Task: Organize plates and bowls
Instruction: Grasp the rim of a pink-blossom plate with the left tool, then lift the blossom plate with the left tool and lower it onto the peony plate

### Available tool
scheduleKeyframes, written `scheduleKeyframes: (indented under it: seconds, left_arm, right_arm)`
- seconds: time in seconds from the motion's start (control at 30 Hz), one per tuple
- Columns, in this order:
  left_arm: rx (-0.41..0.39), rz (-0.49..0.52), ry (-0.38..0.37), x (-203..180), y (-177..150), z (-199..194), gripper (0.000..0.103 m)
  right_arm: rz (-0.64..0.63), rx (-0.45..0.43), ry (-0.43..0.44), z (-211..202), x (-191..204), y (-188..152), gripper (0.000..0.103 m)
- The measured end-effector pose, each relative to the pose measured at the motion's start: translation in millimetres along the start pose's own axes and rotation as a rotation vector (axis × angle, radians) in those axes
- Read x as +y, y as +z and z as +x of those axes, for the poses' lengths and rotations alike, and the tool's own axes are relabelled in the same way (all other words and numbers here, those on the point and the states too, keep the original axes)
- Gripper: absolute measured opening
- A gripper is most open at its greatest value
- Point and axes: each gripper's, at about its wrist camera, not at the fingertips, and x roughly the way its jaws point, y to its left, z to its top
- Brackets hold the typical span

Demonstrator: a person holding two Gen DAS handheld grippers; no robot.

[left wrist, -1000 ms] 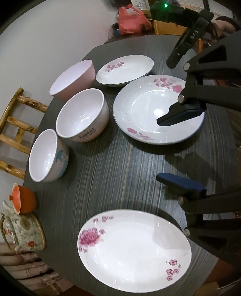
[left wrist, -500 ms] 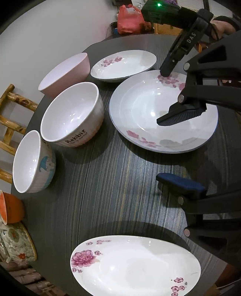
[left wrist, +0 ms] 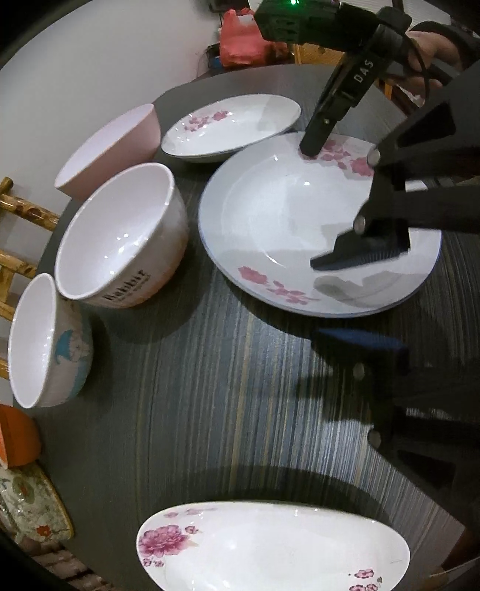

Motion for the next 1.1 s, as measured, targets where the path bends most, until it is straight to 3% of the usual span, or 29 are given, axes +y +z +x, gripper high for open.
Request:
scheduleKeyframes:
  seconds: [0.03, 0.23, 1.1]
  left_arm:
    - [0.004, 0.001, 0.0, 0.2, -0.5, 1.7, 0.017]
    - [-0.007, 0.009, -0.001, 1.9, -2.7, 3.8, 0.015]
    - [-0.081, 0.024, 0.028, 9.3, -4.5, -24.9, 0.016]
  right_arm:
    - [-0.002, 0.002, 0.003, 0.8, 0.0, 0.0, 0.016]
    - [-0.015, 0.009, 0.007, 5.3, 3.0, 0.8, 0.01]
    - [-0.061, -0.029, -0.018, -4.3, 32.3, -5.1, 0.011]
